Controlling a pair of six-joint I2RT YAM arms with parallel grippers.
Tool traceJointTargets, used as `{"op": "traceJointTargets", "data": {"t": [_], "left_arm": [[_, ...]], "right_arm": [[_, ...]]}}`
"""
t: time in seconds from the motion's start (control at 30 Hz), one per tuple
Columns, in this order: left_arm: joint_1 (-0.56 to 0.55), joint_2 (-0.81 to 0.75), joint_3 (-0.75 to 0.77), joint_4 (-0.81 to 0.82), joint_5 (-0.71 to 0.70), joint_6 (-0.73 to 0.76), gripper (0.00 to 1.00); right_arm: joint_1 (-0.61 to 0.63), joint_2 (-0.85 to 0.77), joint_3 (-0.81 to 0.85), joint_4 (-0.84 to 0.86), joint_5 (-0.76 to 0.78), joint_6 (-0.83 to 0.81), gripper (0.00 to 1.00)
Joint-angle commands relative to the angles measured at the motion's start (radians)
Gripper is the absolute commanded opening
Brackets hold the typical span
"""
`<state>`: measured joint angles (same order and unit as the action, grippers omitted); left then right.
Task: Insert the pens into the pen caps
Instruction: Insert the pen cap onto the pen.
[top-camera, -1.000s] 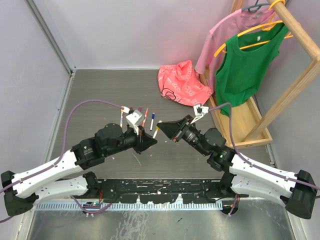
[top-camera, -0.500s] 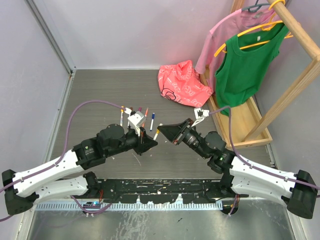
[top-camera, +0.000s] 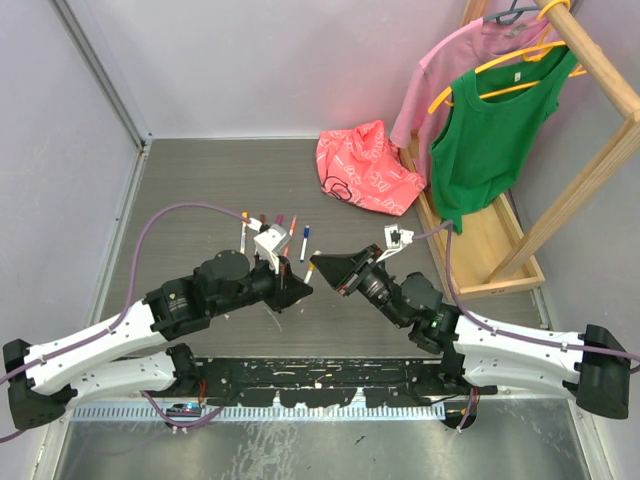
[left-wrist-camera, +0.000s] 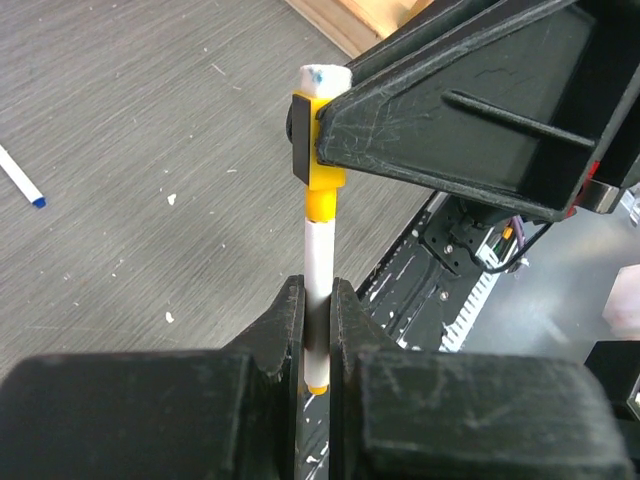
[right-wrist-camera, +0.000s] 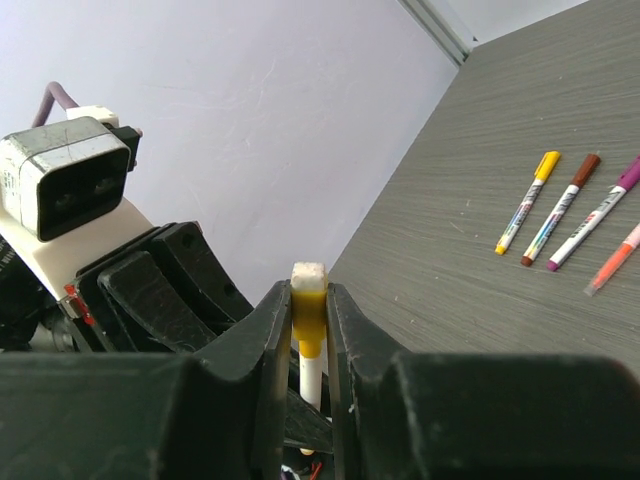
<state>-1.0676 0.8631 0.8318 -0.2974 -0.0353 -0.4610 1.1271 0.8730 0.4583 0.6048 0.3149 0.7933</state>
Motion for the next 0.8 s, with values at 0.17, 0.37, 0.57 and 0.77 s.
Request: {"op": "traceJointTargets", "data": {"t": [0.17,0.37,0.57,0.77], "left_arm": [[0.011,-0.023,0.118,0.217,-0.063,0.073,0.0],[0.012,-0.05,0.12,0.221,0.011,0.138,0.0],[0.012,-0.06,0.128,0.23,0.046,0.166,0.0],[0.012,-0.077,0.124,0.205,0.048,0.155,0.0]], "right_arm": [[0.144,0.02,-0.014,-0.11,-0.049,-0.019,0.05],[0.143,-0.017,0.105,-0.223,-0.005,-0.115,0.22],[0.143,-0.022,0.206,-0.252,-0.004,-0.186,0.32],[0.143,-0.083,0.256,-0.284,0.063,-0.242,0.44]]}}
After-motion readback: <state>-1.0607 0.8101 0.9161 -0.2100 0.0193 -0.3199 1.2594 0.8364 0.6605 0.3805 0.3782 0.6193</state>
